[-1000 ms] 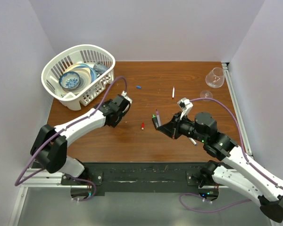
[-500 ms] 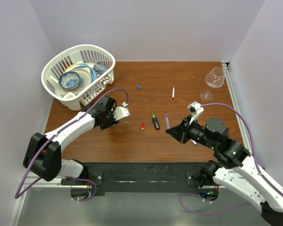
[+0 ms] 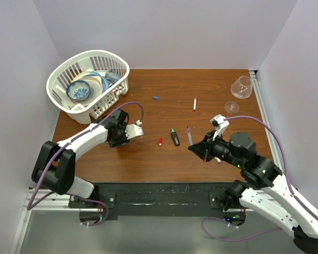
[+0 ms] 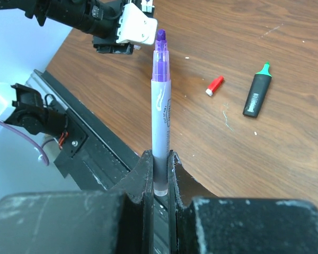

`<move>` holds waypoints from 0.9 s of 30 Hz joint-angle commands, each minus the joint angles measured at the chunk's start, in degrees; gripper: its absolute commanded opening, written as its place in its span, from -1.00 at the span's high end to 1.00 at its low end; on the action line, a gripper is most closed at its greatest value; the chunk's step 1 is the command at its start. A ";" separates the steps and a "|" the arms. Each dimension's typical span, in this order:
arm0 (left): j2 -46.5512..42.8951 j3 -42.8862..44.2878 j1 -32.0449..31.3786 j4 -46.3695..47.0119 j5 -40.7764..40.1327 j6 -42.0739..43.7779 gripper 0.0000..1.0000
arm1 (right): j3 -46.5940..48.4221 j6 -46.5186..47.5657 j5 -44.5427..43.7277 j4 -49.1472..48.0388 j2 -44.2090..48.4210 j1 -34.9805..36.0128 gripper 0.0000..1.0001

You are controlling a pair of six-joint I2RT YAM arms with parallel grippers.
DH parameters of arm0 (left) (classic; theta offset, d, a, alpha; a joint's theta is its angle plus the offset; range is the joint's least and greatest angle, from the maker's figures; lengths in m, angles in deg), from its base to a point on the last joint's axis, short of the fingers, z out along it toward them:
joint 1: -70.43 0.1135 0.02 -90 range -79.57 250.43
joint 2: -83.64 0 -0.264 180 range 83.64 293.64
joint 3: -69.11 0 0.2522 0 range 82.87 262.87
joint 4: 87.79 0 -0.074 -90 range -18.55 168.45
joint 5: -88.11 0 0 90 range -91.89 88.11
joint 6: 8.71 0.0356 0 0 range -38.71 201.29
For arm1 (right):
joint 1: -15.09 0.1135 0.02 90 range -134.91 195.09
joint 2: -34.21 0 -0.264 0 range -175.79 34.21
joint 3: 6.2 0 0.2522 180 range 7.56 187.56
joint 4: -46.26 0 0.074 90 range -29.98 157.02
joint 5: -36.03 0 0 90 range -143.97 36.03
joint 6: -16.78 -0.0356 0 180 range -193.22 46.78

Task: Insert the pens into the pen caps

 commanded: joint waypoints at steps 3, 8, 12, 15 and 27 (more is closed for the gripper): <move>3.29 2.05 1.62 0.09 0.64 0.61 -0.06 | 3.16 1.85 -2.26 0.10 -0.64 0.28 1.00; 3.20 0.91 2.59 1.67 0.46 1.57 -0.06 | 4.48 3.17 -2.53 1.24 -2.14 0.19 1.00; 5.12 0.64 3.29 3.34 0.64 1.84 -0.05 | 4.39 3.08 -2.53 0.54 -2.23 0.19 1.00; 6.80 2.39 3.38 1.68 1.52 0.97 -0.04 | 4.65 3.43 -2.79 0.19 -2.67 0.28 1.00; 10.14 3.63 4.35 -1.66 3.45 -2.55 0.47 | 6.59 5.28 -3.67 1.59 -3.28 0.19 1.00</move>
